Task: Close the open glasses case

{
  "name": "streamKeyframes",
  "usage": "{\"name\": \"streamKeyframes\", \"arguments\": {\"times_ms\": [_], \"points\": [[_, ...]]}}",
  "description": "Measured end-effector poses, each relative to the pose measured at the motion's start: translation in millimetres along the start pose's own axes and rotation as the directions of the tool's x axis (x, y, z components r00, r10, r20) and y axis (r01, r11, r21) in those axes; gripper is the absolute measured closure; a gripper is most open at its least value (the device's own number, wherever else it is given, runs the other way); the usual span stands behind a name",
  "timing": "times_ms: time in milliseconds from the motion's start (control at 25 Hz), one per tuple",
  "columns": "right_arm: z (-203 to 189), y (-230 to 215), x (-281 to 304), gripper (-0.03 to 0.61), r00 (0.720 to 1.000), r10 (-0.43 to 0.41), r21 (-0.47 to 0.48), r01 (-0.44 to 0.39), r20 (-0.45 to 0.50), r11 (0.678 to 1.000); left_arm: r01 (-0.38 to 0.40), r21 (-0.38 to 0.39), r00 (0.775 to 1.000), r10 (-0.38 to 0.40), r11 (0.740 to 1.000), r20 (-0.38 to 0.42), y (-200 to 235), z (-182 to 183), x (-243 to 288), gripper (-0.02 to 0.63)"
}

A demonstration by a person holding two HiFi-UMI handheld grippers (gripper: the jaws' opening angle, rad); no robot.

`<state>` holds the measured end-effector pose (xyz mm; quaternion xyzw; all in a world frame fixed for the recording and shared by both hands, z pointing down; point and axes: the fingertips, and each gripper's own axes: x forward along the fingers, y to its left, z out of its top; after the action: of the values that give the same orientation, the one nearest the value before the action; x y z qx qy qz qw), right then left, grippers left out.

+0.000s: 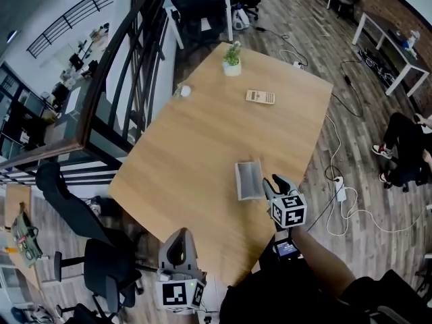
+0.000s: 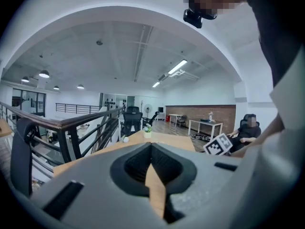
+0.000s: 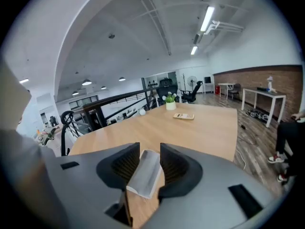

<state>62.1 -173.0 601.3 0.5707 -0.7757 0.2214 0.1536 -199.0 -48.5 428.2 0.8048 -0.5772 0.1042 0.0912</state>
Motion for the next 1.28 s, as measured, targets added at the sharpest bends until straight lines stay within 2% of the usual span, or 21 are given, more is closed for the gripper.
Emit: {"name": "streamKeyframes", "arguments": {"times_ms": [200,280,400,520,720,880,920,1080,1200,1280], "points": [[-61.5,-24.0,36.5,0.437,0.985,-0.068,0.087,0.083,-0.161,0.993,-0.003,0.001,0.998,0.003,1.000,-0.062,-0.8,-8.4,-7.7,0.614],[-80.5,-29.3,45.2,0.437,0.975,-0.069,0.162,0.104,-0.210,0.981,-0.010,-0.005,0.999,0.009,1.000,-0.050,1.6,-9.9,-8.9,0.615],[-98.4,-29.5,48.7,0.437,0.971,-0.039,0.241,0.098,-0.238,0.966,-0.019,-0.021,0.994,0.017,1.000,-0.112,-0.1,-17.4,-13.2,0.615],[-106.7,-25.7,53.5,0.436,0.964,-0.015,0.227,0.077,-0.265,0.971,-0.017,-0.032,0.996,0.014,0.999,-0.090,-1.9,-17.0,-13.8,0.614],[-121.7,-24.6,63.5,0.437,0.948,0.000,0.203,0.068,-0.319,0.977,-0.020,-0.033,0.994,0.017,0.999,-0.104,-5.9,-22.8,-16.4,0.615],[-126.2,-22.7,76.8,0.440,0.934,0.006,0.125,0.042,-0.356,0.991,0.001,-0.019,0.995,-0.003,1.000,-0.099,-11.5,-26.6,-14.7,0.614],[-124.5,-23.4,77.1,0.513,0.935,-0.005,0.102,0.044,-0.355,0.994,-0.002,-0.018,0.995,0.000,1.000,-0.101,-10.6,-28.1,-14.8,0.614],[-120.8,-22.8,78.5,0.557,0.934,-0.048,0.003,0.052,-0.355,0.999,-0.007,-0.029,0.994,0.004,1.000,-0.107,-8.6,-30.7,-15.3,0.614],[-118.6,-19.2,79.0,0.558,0.929,-0.082,-0.132,0.036,-0.362,0.991,-0.011,-0.036,0.994,0.007,0.999,-0.113,-10.1,-33.1,-16.4,0.614],[-116.3,-15.8,78.2,0.558,0.920,-0.143,-0.286,0.035,-0.366,0.957,-0.012,-0.031,0.994,0.008,0.999,-0.112,-10.6,-33.2,-16.4,0.614]]}}
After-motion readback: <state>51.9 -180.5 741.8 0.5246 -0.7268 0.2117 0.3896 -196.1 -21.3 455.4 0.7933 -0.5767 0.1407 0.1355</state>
